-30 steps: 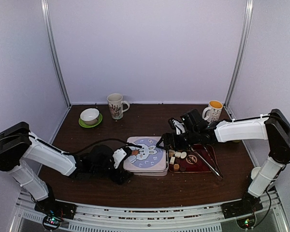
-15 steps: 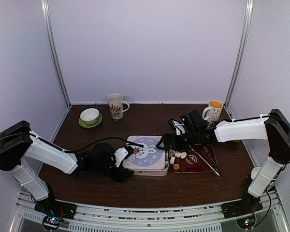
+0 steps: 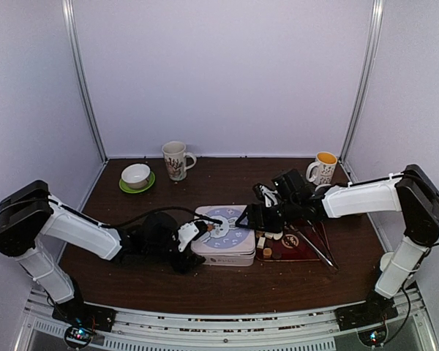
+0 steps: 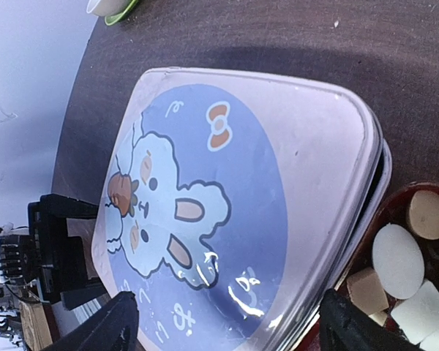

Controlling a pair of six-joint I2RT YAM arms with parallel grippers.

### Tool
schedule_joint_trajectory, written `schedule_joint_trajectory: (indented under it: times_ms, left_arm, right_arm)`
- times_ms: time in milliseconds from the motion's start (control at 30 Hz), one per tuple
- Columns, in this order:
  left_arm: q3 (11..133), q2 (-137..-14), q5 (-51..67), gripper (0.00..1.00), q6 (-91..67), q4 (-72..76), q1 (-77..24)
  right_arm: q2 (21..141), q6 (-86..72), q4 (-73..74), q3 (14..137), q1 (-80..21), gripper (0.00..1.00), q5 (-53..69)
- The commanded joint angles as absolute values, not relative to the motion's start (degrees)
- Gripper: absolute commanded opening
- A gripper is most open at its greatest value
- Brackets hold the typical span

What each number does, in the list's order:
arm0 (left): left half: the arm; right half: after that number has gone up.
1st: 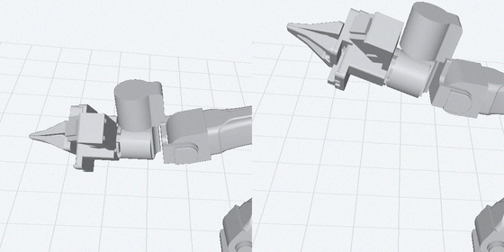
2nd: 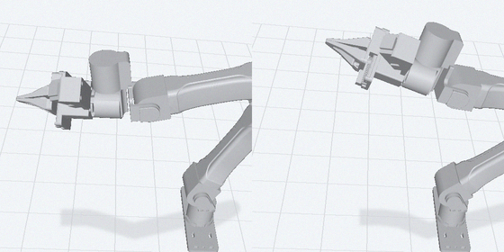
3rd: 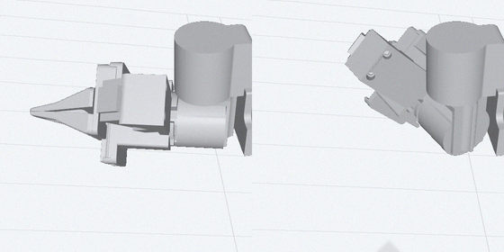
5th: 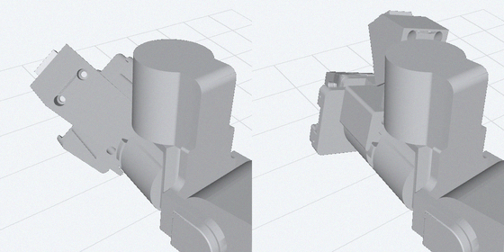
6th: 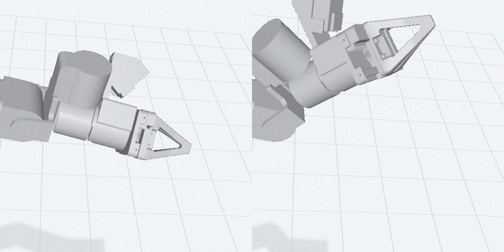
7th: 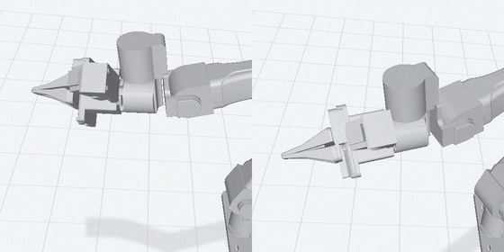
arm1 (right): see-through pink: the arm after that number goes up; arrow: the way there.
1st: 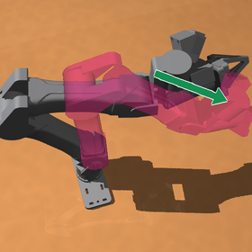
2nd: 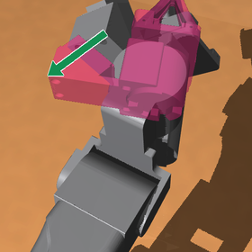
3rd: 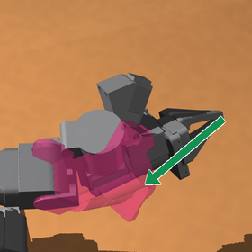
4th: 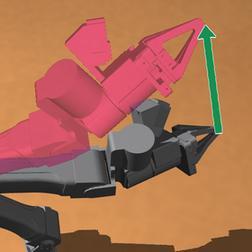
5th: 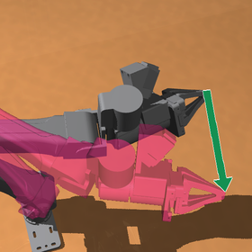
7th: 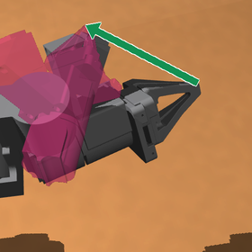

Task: Pack the chocolate
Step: Adjust the box lid on the packing box.

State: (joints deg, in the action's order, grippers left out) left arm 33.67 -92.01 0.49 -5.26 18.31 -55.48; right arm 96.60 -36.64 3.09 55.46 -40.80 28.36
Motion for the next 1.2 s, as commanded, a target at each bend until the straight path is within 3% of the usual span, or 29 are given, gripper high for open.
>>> schedule_joint_trajectory:
  times_ms: [0, 167, 600, 933, 1167]
  left_arm:
    - [36.7, -93.1, 3.4, 0.68, -3.0, 19.9, -55.5]
    - [36.2, -92.5, 2.7, 0.69, -3.5, 19.6, -55.5]
    - [31.4, -84.5, -0.5, 0.86, -7.4, 18.6, -55.5]
    - [28.4, -71.3, -4.6, 0.94, -13.3, 11.3, -55.3]
    - [34.9, -70.1, -1.3, 0.98, -26.6, 3.8, -47.2]
  right_arm:
    - [97.4, -38.7, 1.2, 53.8, -41.7, 0.84, 29.9]
    - [95.9, -39.8, 1.1, 52.1, -41.9, 0.85, 29.7]
    - [91.0, -42.0, 1.3, 48.0, -43.2, 0.8, 28.1]
    - [89.2, -42.2, 2.1, 47.7, -43.3, 0.86, 26.8]
    - [89.4, -43.2, 0.8, 48.8, -43.3, 0.87, 26.1]
